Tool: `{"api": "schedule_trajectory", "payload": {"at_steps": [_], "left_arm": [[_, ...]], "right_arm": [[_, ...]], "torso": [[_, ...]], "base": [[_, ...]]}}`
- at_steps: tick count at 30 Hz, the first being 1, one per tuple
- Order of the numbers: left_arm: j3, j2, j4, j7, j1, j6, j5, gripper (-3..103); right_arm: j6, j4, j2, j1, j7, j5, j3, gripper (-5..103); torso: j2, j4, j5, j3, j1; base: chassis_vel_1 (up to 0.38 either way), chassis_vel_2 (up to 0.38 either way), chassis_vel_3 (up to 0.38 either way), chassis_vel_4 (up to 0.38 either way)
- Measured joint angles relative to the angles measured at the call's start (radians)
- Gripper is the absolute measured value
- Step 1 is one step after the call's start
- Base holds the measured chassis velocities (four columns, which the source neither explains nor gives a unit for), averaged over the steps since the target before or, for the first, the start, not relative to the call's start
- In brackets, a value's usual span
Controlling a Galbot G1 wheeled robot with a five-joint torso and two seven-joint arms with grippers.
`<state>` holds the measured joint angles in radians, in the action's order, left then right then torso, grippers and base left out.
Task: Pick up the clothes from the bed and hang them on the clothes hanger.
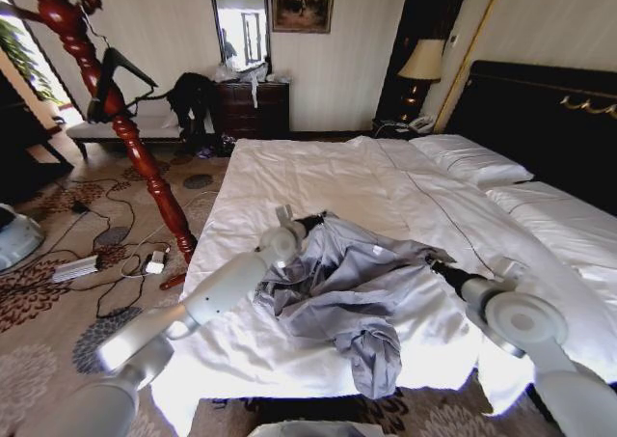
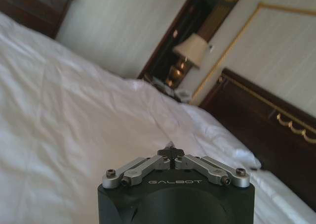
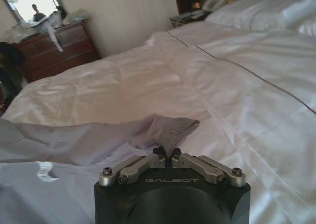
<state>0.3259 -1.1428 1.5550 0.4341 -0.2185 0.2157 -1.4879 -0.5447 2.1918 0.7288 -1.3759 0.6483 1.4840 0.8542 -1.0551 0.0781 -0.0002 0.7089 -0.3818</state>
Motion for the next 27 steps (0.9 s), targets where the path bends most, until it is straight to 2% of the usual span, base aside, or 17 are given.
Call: {"api": "schedule_trajectory", "payload": {"at_steps": [2, 3, 5, 7, 10, 13, 15, 16, 19, 20, 23, 24, 25, 27], "left_arm": [[-0.051, 0.055, 0.051, 0.022, 0.047, 0.0, -0.053, 0], [-0.051, 0.055, 0.051, 0.022, 0.047, 0.0, -0.053, 0], [-0.103, 0.114, 0.111, 0.044, 0.101, 0.0, -0.096, 0], [-0.113, 0.128, 0.126, 0.048, 0.113, 0.0, -0.103, 0], [-0.174, 0.223, 0.219, 0.08, 0.167, 0.002, -0.148, 0], [-0.188, 0.262, 0.246, 0.089, 0.192, 0.005, -0.166, 0], [-0.199, 0.303, 0.264, 0.093, 0.235, 0.012, -0.187, 0], [-0.205, 0.319, 0.271, 0.095, 0.247, 0.014, -0.195, 0], [-0.223, 0.35, 0.279, 0.1, 0.282, 0.017, -0.216, 0], [-0.241, 0.389, 0.293, 0.104, 0.306, 0.022, -0.242, 0], [-0.273, 0.465, 0.332, 0.108, 0.327, 0.029, -0.287, 0], [-0.273, 0.465, 0.332, 0.108, 0.327, 0.029, -0.287, 0], [-0.291, 0.512, 0.359, 0.112, 0.327, 0.031, -0.317, 0], [-0.308, 0.542, 0.384, 0.12, 0.312, 0.033, -0.338, 0]], "right_arm": [[0.006, 0.002, -0.075, 0.071, -0.018, 0.02, -0.029, 1], [0.006, 0.002, -0.075, 0.071, -0.018, 0.02, -0.029, 1], [0.016, -0.001, -0.154, 0.235, -0.029, 0.091, -0.118, 1], [0.016, -0.005, -0.17, 0.282, -0.038, 0.108, -0.144, 1], [0.014, -0.032, -0.238, 0.481, -0.125, 0.142, -0.26, 1], [0.012, -0.036, -0.278, 0.52, -0.171, 0.16, -0.271, 1], [0.01, -0.026, -0.331, 0.556, -0.196, 0.245, -0.259, 1], [0.011, -0.03, -0.346, 0.57, -0.207, 0.258, -0.254, 1], [0.019, -0.057, -0.383, 0.597, -0.245, 0.257, -0.243, 1], [0.022, -0.084, -0.406, 0.642, -0.276, 0.259, -0.246, 1], [0.025, -0.121, -0.438, 0.71, -0.354, 0.269, -0.268, 1], [0.025, -0.121, -0.438, 0.71, -0.354, 0.269, -0.268, 1], [0.028, -0.127, -0.46, 0.721, -0.394, 0.271, -0.274, 1], [0.028, -0.119, -0.466, 0.722, -0.395, 0.281, -0.281, 1]], "torso": [[0.0, 0.0, -0.0003, 0.0, 0.0], [0.0, 0.0, -0.0003, 0.0, 0.0], [0.0, -0.0004, -0.0002, 0.0, 0.0], [0.0, -0.0006, -0.0003, 0.0, 0.0], [0.0, -0.001, -0.0002, 0.0, 0.0], [0.0, -0.0012, -0.0002, 0.0, 0.0], [0.0, 0.0007, -0.0004, 0.0, 0.0], [0.0, 0.0007, -0.0003, 0.0, 0.0], [0.0, 0.0003, 0.0002, 0.0, 0.0], [0.0, 0.0007, 0.0001, 0.0, 0.0], [0.0, -0.0009, 0.0002, 0.0, 0.0], [0.0, -0.0009, 0.0002, 0.0, 0.0], [0.0, -0.0009, -0.0004, 0.0, 0.0], [0.0, -0.0006, -0.0005, 0.0, 0.0]], "base": [[0.0, 0.0, 0.0, 0.0], [0.0, 0.0, 0.0, 0.0], [0.0, 0.0, 0.0, 0.0], [0.0, 0.0, 0.0, 0.0], [0.0, 0.0, 0.0, 0.0], [0.0, 0.0, 0.0, 0.0], [0.0, 0.0, 0.0, 0.0], [0.0, 0.0, 0.0, 0.0], [0.0, 0.0, 0.0, 0.0], [0.0, 0.0, 0.0, 0.0], [0.0, 0.0, 0.0, 0.0], [0.0, 0.0, 0.0, 0.0], [0.0, 0.0, 0.0, 0.0], [0.0, 0.0, 0.0, 0.0]]}}
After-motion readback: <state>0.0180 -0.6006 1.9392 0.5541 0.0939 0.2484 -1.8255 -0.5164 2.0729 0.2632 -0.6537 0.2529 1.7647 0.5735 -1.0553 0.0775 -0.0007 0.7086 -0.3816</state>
